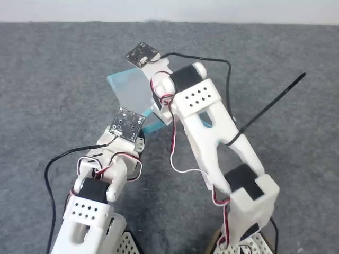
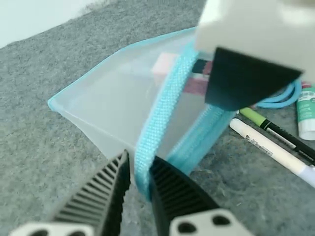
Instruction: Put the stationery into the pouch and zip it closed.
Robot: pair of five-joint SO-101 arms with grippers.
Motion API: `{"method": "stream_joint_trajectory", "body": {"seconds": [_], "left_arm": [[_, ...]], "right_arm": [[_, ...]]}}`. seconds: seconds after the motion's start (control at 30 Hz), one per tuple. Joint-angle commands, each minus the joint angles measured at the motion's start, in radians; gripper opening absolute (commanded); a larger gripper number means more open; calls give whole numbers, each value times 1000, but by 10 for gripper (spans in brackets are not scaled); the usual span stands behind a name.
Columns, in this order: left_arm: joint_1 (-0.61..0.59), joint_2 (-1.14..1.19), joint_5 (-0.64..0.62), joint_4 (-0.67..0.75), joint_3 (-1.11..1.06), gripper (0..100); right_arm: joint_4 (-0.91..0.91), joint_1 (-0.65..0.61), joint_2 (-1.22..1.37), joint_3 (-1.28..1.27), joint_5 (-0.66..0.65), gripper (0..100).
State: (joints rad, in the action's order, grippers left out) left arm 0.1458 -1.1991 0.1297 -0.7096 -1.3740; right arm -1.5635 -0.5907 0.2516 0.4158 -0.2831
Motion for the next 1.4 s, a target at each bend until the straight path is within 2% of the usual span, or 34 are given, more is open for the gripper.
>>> {"method": "stream_joint_trajectory", "body": {"seconds": [0.0, 0.23, 0.3, 0.47, 0.6, 0.8, 1.07, 1.27, 1.37], "left_arm": [[6, -23, 14, -21, 4, 11], [6, -23, 14, -21, 2, 11], [6, -23, 14, -20, 2, 11], [6, -23, 14, -21, 2, 11], [6, -23, 14, -21, 2, 11], [6, -21, 14, -21, 1, 11], [-121, -21, -80, 14, 15, 11], [-213, -21, -144, 14, 31, 11], [-252, -21, -173, 14, 42, 11]], "right_arm": [[216, -51, -171, -164, -15, 6], [665, -53, -472, -637, 29, 8], [716, -53, -506, -689, 35, 56], [685, -47, -509, -689, 34, 251], [634, -47, -524, -671, 34, 292], [456, -5, -641, -634, 35, 292], [265, 200, -782, -643, 29, 282], [234, 326, -760, -810, 38, 102], [294, 366, -719, -928, 81, 79]]}}
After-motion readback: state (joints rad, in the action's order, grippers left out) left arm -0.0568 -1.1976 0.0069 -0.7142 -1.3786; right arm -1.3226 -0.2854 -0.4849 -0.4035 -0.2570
